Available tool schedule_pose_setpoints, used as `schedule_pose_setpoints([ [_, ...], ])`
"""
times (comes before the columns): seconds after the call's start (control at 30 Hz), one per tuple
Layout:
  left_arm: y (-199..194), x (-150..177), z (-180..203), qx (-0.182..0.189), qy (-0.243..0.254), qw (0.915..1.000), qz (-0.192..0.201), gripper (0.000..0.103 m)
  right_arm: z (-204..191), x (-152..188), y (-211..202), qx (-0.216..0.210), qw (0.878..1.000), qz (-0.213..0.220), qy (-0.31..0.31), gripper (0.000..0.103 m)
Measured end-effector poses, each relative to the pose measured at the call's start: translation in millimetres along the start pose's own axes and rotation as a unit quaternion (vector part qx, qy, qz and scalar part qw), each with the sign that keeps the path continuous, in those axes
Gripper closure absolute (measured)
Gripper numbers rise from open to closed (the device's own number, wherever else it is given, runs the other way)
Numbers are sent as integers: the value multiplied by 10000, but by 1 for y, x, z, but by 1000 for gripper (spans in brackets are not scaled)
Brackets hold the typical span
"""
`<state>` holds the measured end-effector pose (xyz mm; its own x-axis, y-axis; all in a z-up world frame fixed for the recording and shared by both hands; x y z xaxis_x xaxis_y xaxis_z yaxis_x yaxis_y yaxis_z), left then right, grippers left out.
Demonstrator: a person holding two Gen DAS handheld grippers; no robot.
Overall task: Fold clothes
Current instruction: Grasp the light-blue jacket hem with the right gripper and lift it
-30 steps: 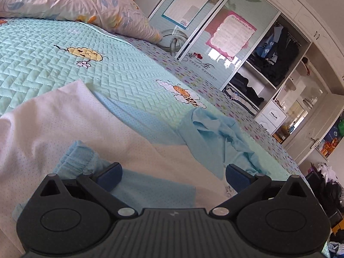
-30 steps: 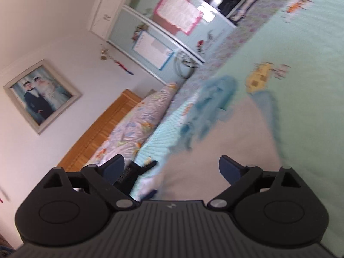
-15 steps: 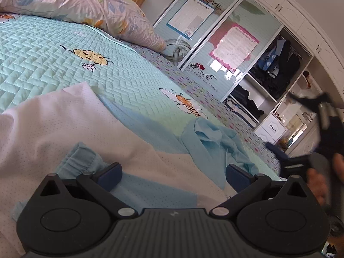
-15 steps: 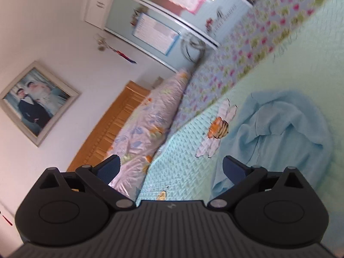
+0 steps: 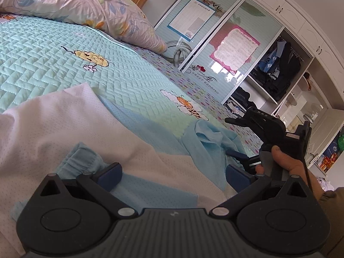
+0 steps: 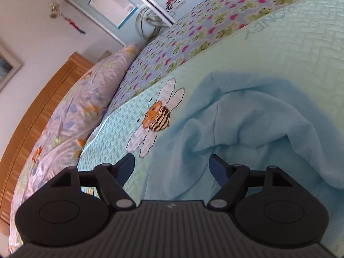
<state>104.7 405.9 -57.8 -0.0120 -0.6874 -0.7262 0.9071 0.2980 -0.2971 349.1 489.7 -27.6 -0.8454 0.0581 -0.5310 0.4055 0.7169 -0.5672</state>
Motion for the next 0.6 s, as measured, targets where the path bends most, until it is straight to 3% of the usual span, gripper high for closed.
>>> schedule_pose_setpoints([
  [0.3, 0, 0, 0, -9, 3, 10000, 5, 1, 22, -19, 13, -82, 9937, 336, 1066, 21],
  [0.4, 0, 0, 0, -10, 1, 10000, 11, 1, 26, -20, 14, -1, 9912, 442, 1244, 26],
  [0.47, 0, 0, 0, -11, -1, 10000, 14, 1, 24, -21, 14, -28, 9917, 507, 1185, 51],
  [0.5, 0, 0, 0, -10, -2, 10000, 16, 1, 23, -21, 15, -98, 9918, 506, 1171, 79],
  [0.53, 0, 0, 0, -10, -4, 10000, 21, 1, 23, -20, 16, -130, 9918, 502, 1164, 99],
  [0.6, 0, -1, -1, -8, -11, 10000, 32, 1, 22, -19, 16, -108, 9926, 533, 1086, 99],
])
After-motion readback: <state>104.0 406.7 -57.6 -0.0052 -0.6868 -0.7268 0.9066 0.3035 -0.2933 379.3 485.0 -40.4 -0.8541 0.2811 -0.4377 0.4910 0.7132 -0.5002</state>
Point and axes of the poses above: each gripper's, at about its wrist camera, not at the fingertips, and y roughly the way its jaws point, z to its right, x to its underside, the point moved 10 cm from there along y, roughly the way its jaws point, and after that the axes turned 7 degrees about x, right-handed, at the moved point
